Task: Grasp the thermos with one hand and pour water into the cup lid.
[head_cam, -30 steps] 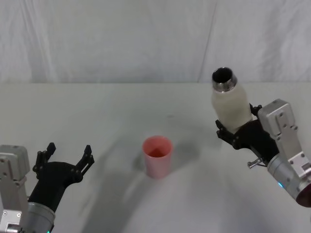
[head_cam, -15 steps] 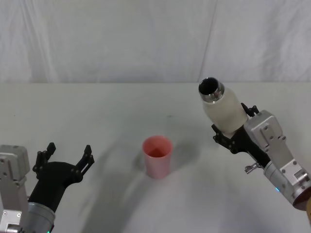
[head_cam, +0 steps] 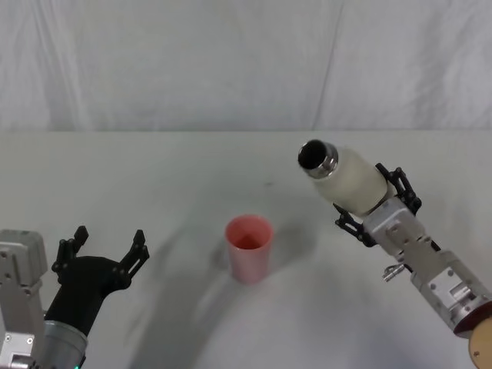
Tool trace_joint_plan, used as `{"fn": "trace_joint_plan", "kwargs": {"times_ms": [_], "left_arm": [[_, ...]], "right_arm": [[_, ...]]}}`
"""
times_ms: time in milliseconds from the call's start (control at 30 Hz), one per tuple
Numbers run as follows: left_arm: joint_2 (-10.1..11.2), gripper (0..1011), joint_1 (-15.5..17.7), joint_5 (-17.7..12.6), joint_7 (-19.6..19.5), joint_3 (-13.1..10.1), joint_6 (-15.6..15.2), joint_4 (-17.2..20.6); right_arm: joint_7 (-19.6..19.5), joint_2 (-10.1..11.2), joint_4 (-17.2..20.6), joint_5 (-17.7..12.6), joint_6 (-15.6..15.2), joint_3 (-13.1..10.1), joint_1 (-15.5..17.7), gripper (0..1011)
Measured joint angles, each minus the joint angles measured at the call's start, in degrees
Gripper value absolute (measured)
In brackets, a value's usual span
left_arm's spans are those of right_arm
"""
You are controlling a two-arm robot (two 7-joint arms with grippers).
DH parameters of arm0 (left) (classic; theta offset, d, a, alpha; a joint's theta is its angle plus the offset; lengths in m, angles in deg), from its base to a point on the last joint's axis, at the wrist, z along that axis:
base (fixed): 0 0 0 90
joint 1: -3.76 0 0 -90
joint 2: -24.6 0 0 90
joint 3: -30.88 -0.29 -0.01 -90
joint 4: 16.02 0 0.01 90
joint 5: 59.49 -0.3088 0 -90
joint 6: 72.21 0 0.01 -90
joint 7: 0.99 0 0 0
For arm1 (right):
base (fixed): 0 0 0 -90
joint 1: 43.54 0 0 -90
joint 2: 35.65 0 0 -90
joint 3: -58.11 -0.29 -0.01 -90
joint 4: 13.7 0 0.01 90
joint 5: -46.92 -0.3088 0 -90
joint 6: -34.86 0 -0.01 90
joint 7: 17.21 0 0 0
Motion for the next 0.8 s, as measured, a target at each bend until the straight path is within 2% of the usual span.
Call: {"fn": "trace_joint_plan", "kwargs": {"times_ms": [300,500,800], "left_arm": [[0.0,1001,0.0,0.0,0.0,0.0,0.0,0.0],[0.0,1001,0.0,0.0,0.0,0.0,0.0,0.0],[0.0,1001,0.0,0.0,0.0,0.0,0.0,0.0]], "right_arm": [[-0.7,0.7,-0.8,5.6,0.5,1.9,-0.7,961],[-0.8,1.3,-1.0,8.1,0.4,2.8,-1.2,961],[-2.8,2.1,-2.0,13.3,-0.1,4.3,-2.0,961]]}}
